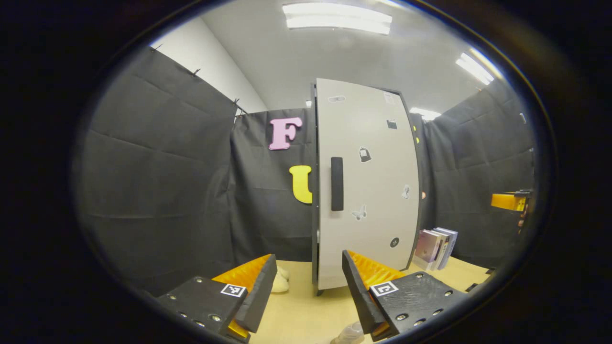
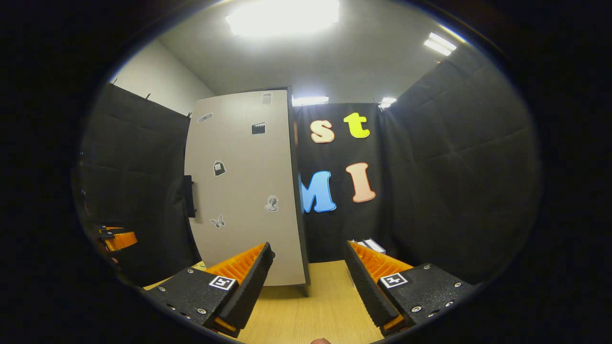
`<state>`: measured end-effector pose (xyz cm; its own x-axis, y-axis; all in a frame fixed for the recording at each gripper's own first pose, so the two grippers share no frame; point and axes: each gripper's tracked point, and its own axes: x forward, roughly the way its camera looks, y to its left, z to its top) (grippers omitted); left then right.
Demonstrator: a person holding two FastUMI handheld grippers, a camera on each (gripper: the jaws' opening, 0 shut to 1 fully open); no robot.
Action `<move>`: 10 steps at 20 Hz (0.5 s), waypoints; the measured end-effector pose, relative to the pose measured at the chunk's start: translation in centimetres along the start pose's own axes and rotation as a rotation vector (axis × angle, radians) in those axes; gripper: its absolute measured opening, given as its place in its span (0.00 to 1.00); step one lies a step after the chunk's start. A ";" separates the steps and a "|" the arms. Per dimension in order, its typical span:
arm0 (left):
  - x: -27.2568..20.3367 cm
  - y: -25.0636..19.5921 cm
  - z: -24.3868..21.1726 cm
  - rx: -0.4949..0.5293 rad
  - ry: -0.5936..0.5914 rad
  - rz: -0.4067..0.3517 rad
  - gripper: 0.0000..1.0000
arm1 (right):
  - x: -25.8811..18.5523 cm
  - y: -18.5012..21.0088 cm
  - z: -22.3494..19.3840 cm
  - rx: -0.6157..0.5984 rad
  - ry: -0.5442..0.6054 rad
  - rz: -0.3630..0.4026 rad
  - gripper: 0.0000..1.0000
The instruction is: Open the cabinet door with the right hand, grasp the bottle in the cabinet with the left hand and place it on the coaster, then close the cabinet door with the right hand.
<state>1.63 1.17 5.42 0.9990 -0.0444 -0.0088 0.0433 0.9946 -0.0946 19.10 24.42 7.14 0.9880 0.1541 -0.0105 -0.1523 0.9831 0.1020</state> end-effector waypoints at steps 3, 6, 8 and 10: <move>-0.1 0.0 0.0 0.004 -0.004 0.003 0.79 | 0.1 -0.1 -0.1 -0.005 0.002 0.000 0.94; -0.2 0.0 0.1 0.007 -0.009 0.006 0.82 | -0.1 0.1 -0.1 -0.007 0.001 -0.001 0.94; -0.2 -0.2 0.0 0.004 -0.009 0.009 0.82 | -0.1 0.0 0.1 -0.005 -0.003 -0.002 0.94; -0.1 -0.3 0.0 0.008 -0.009 0.012 0.78 | -0.2 0.1 0.0 -0.004 -0.003 -0.003 0.94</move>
<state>1.54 0.90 5.44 0.9995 -0.0321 -0.0012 0.0319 0.9957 -0.0870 18.91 24.45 7.20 0.9885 0.1508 -0.0076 -0.1493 0.9839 0.0982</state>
